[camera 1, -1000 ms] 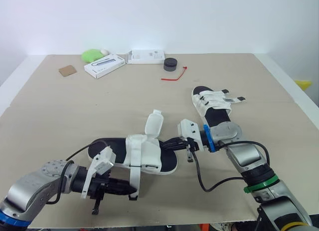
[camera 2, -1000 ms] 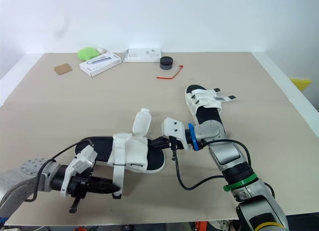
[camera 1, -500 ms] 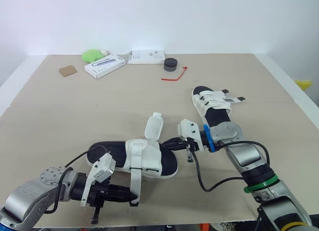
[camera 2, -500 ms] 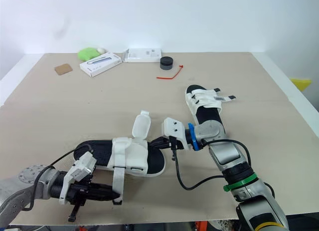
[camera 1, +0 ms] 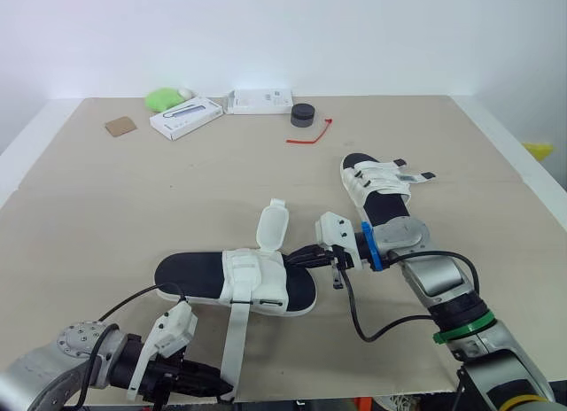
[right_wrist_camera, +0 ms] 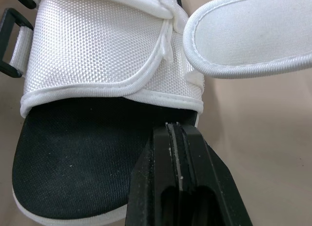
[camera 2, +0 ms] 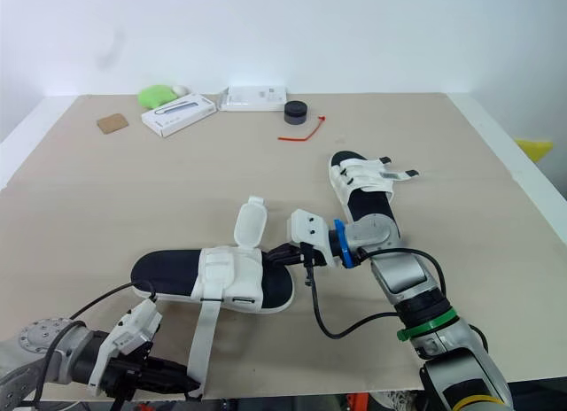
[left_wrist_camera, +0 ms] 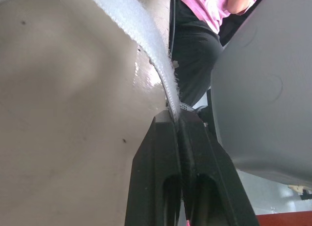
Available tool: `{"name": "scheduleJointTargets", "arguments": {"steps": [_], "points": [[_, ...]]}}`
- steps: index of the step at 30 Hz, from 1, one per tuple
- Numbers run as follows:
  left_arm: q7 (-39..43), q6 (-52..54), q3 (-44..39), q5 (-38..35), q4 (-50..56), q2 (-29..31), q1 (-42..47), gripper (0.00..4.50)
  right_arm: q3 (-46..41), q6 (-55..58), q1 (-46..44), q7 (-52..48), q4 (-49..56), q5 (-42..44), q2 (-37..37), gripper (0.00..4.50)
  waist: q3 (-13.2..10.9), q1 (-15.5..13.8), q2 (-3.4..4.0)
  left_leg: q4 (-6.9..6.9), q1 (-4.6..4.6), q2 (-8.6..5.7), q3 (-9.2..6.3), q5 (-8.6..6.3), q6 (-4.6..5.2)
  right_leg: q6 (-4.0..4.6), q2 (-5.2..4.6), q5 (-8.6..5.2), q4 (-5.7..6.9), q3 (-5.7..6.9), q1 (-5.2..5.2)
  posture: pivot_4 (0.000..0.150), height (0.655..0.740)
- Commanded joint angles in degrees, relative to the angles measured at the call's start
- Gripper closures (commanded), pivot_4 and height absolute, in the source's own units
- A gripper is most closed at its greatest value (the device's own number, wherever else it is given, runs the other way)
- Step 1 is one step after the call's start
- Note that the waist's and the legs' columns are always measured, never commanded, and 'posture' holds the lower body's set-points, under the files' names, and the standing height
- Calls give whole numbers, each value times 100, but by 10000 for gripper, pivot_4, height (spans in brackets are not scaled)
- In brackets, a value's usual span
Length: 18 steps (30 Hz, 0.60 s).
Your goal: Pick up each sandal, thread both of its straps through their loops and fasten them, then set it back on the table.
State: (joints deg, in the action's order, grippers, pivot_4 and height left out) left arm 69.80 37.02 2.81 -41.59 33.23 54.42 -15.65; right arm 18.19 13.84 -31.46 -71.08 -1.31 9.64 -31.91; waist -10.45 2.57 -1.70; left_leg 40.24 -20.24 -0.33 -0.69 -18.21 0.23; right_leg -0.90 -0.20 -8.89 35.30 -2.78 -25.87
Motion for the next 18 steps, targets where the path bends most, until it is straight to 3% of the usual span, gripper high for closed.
{"name": "scheduleJointTargets", "arguments": {"steps": [1,8,15,16,18], "points": [[108,-93,-128,-89,298,99,-174,43878,5,-41,-15,-19,215,34,11,45000,0,0,0,0,0,0,1,0,0,0,0,0,0,0,0,1500,7400],[196,-405,-73,163,205,98,-531,43878,23,-43,-7,-17,220,32,26,45000,0,2,0,0,1,4,3,-1,2,2,1,-1,0,0,-1,1500,7400],[117,-1643,-198,967,-164,-160,-520,43878,28,-49,-16,-27,204,35,20,45000,0,0,-1,0,3,3,10,-1,2,2,1,0,0,-1,-1,1500,7400],[137,-1903,-229,1146,-231,-165,-476,38052,28,-53,-20,-36,195,36,16,45000,1,0,-1,0,3,3,11,-1,2,3,1,0,0,0,0,1500,7400],[204,-2693,-244,1658,-347,-152,-343,34101,28,-58,-39,-54,173,37,13,45000,0,-2,0,0,3,3,15,-1,2,3,1,0,0,0,-1,1500,7400]]}}
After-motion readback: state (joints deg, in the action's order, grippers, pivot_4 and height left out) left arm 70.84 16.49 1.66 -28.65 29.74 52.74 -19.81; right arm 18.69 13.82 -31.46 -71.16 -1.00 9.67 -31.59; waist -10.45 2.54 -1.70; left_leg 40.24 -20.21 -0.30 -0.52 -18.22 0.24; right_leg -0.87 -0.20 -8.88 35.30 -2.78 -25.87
